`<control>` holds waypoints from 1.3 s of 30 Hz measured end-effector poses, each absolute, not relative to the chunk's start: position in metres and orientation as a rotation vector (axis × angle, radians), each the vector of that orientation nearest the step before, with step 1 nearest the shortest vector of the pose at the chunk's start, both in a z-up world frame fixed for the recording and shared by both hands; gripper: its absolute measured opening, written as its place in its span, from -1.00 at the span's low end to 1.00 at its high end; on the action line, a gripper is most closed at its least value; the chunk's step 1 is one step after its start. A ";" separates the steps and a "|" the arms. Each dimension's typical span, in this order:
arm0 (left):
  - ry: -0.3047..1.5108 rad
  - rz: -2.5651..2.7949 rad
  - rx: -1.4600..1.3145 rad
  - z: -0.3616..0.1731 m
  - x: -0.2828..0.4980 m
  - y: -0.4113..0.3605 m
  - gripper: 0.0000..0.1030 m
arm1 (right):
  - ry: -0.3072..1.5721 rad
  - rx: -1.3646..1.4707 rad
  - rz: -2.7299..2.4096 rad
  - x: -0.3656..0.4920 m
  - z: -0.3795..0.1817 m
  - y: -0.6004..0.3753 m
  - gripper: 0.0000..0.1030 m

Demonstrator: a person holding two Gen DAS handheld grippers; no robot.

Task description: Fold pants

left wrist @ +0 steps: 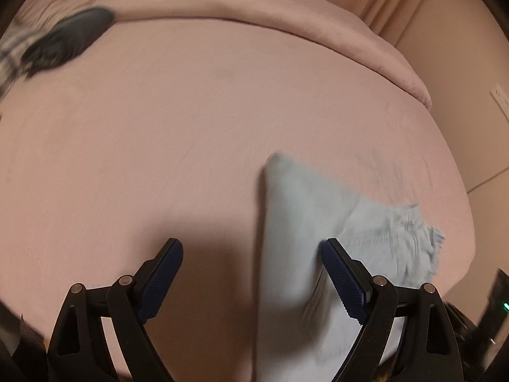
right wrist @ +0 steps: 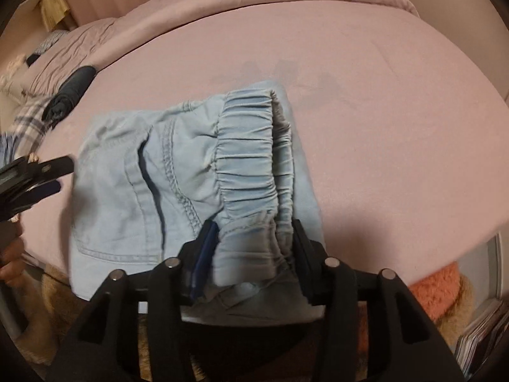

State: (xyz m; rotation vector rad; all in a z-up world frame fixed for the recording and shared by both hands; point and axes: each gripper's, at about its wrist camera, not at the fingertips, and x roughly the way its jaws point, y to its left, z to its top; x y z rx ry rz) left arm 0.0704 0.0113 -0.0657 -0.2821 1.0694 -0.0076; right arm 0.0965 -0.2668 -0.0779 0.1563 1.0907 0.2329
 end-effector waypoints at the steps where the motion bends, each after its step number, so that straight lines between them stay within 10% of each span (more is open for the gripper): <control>1: 1.070 0.004 -0.259 -0.069 0.078 0.009 0.73 | 1.084 0.163 0.237 0.095 -0.075 -0.271 -0.21; 27: 1.214 -0.150 -0.275 -0.110 0.000 -0.007 0.63 | 1.115 0.158 0.232 0.088 -0.086 -0.270 -0.09; 39: 1.093 -0.208 -0.374 -0.072 -0.001 0.018 0.62 | 1.015 0.249 0.286 0.092 -0.041 -0.309 0.77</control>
